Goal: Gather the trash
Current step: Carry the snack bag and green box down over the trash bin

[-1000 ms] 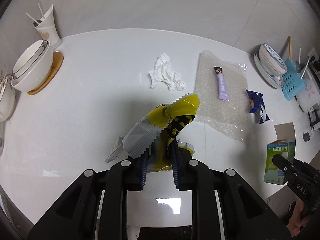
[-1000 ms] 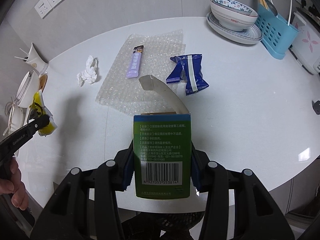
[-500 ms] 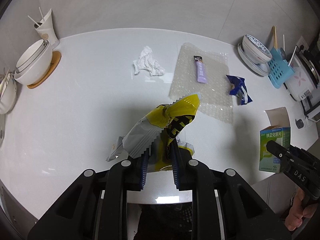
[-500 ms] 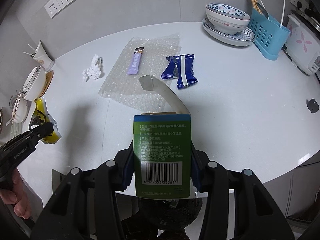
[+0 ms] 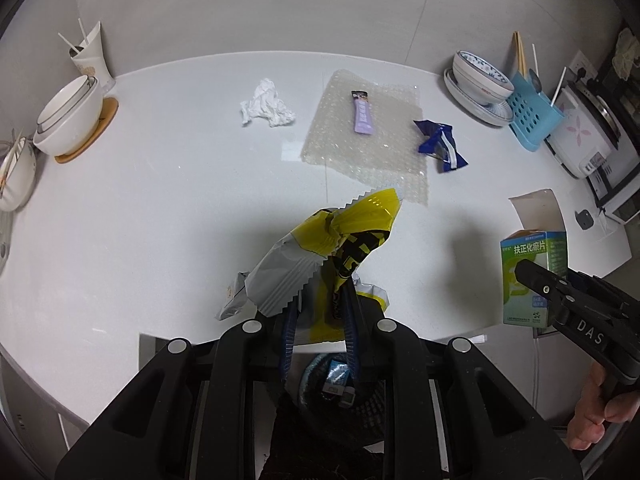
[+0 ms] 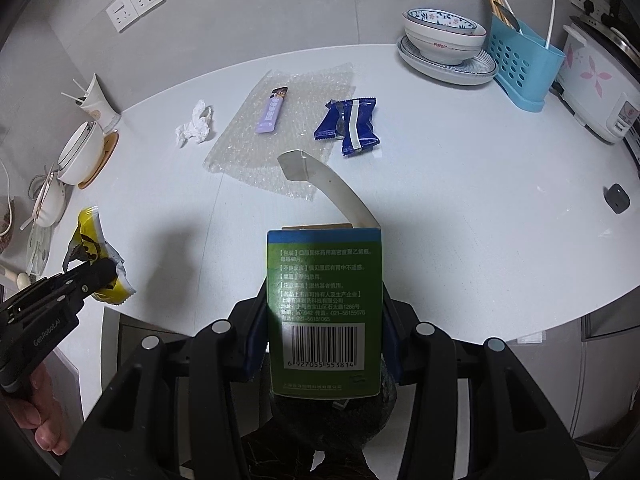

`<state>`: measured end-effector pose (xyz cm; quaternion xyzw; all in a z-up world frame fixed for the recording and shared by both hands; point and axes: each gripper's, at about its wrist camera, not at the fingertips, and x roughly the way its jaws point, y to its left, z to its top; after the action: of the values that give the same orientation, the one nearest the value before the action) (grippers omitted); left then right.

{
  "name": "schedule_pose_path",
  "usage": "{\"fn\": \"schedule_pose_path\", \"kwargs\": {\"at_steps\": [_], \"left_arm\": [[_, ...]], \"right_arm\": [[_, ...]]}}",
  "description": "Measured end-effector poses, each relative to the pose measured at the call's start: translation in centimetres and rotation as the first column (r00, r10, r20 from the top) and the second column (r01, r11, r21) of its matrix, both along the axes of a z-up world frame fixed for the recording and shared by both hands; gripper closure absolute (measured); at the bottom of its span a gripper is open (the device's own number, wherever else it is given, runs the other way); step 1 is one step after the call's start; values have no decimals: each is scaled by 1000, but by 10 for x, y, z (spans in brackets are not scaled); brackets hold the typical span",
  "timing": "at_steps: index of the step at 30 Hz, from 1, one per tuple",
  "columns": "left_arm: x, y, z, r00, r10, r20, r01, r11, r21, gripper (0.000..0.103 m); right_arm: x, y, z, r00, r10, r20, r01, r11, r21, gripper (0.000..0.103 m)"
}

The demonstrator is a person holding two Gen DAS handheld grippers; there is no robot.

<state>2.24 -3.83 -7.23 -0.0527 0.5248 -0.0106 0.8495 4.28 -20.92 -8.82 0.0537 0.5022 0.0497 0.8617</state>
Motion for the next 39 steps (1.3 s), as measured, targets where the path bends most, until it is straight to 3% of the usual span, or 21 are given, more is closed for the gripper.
{"fn": "schedule_pose_path", "kwargs": {"at_steps": [18, 39], "left_arm": [[-71, -46, -11, 1000, -10, -7, 10, 1000, -7, 83], [-140, -80, -54, 998, -19, -56, 17, 1000, -20, 83]], "right_arm": [[-62, -22, -14, 999, 40, 2, -40, 999, 7, 59], [-126, -33, -48, 992, 122, -11, -122, 992, 9, 59]]}}
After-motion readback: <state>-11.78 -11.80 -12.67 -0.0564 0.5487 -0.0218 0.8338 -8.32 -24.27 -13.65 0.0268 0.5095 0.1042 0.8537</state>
